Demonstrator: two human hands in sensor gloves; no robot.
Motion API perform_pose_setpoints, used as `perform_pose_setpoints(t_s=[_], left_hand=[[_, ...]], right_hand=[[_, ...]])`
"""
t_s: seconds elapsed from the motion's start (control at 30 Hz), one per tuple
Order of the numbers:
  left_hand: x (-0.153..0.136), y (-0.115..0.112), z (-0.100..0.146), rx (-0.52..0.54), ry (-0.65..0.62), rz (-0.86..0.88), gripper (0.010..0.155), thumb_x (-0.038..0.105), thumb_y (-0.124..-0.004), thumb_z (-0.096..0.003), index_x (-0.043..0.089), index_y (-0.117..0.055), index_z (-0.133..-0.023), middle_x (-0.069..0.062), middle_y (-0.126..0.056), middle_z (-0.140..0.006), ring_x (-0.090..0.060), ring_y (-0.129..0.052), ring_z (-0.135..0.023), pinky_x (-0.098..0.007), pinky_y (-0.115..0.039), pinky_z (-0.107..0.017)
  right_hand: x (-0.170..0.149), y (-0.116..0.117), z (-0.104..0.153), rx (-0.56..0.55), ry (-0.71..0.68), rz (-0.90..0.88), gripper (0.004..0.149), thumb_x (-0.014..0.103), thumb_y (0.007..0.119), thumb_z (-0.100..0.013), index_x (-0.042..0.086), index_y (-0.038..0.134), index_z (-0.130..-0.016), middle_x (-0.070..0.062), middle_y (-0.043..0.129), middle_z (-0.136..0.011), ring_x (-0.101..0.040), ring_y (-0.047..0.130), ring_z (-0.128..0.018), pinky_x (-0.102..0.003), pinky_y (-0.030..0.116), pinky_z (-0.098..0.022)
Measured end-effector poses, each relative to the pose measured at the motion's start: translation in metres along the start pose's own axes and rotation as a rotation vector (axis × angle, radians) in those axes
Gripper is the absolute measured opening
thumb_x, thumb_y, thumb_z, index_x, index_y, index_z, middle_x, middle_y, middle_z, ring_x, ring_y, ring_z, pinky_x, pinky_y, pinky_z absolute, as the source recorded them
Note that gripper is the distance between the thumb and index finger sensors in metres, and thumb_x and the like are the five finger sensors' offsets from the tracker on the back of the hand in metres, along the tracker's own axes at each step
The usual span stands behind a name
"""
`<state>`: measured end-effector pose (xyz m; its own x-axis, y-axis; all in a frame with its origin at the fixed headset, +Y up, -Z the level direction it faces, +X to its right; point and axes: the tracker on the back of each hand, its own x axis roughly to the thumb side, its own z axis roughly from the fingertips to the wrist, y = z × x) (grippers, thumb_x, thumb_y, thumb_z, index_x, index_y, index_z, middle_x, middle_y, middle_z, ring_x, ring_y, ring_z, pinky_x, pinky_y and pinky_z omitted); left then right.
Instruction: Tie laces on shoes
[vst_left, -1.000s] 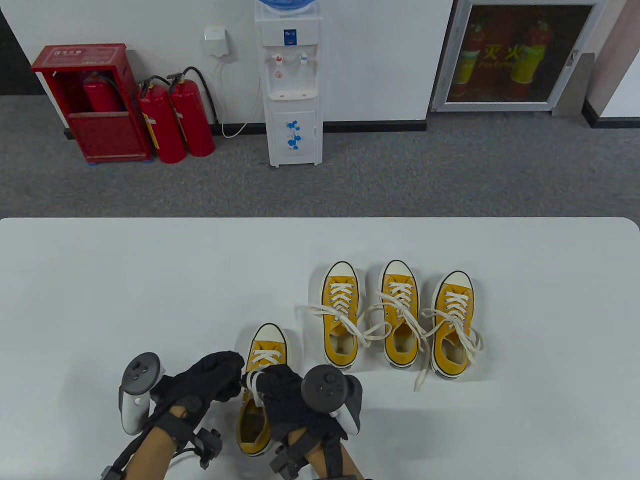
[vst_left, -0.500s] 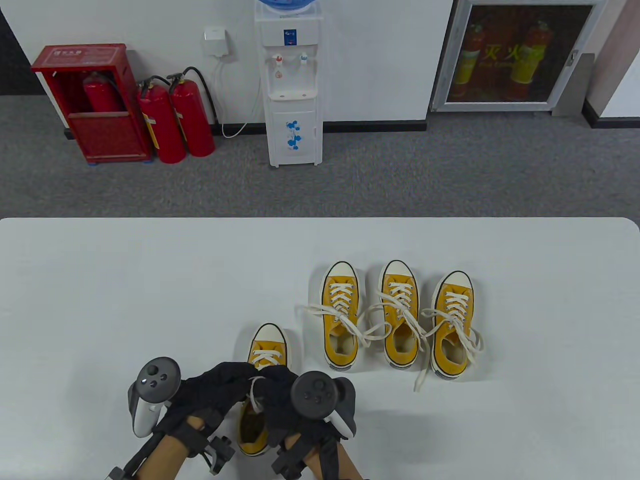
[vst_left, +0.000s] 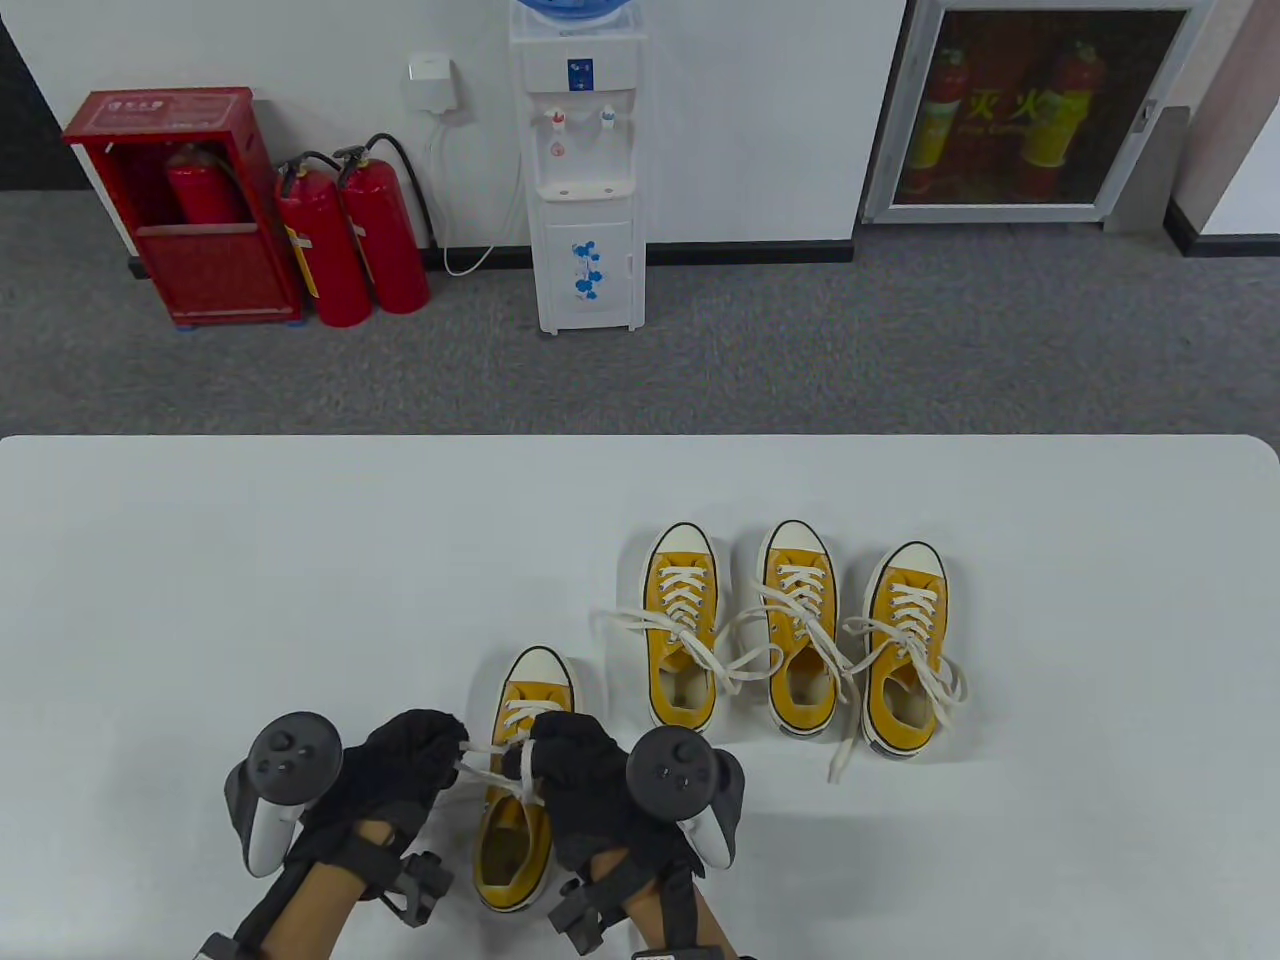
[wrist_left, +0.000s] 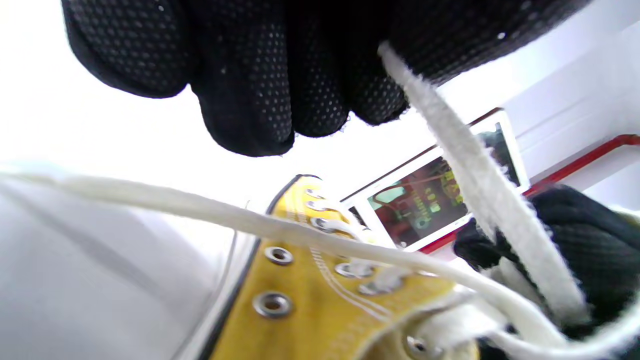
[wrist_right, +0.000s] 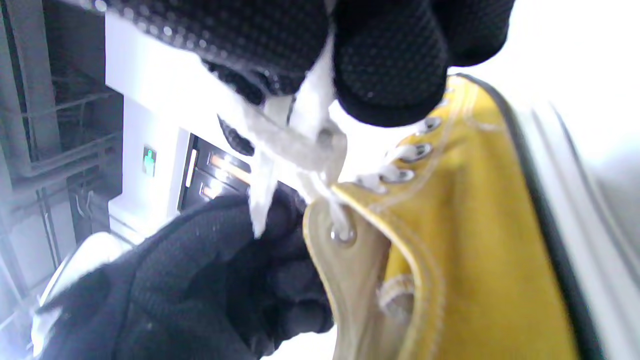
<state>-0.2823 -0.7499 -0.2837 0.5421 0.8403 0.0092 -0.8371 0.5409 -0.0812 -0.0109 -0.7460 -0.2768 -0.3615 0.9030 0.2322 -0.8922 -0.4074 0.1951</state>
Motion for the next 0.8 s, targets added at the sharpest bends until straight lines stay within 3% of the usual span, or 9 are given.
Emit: perform_pose_setpoints(t_s=[0.8], left_hand=[[-0.037,0.024,-0.008,0.016,0.176,-0.061,0.035,0.045,-0.071,-0.048,0.023,-0.09,-0.068,-0.011,-0.095,-0.081,-0.032,-0.104,-0.054,-0.058,-0.08,-0.051]], right_hand=[[-0.019,-0.032,0.001,-0.196,0.14,0.177,0.038,0.014,0.081,-0.04,0.018,0.09,-0.076,-0.003,0.072,-0.092,-0.019,0.093,-0.042,-0.053,0.07,-0.059]])
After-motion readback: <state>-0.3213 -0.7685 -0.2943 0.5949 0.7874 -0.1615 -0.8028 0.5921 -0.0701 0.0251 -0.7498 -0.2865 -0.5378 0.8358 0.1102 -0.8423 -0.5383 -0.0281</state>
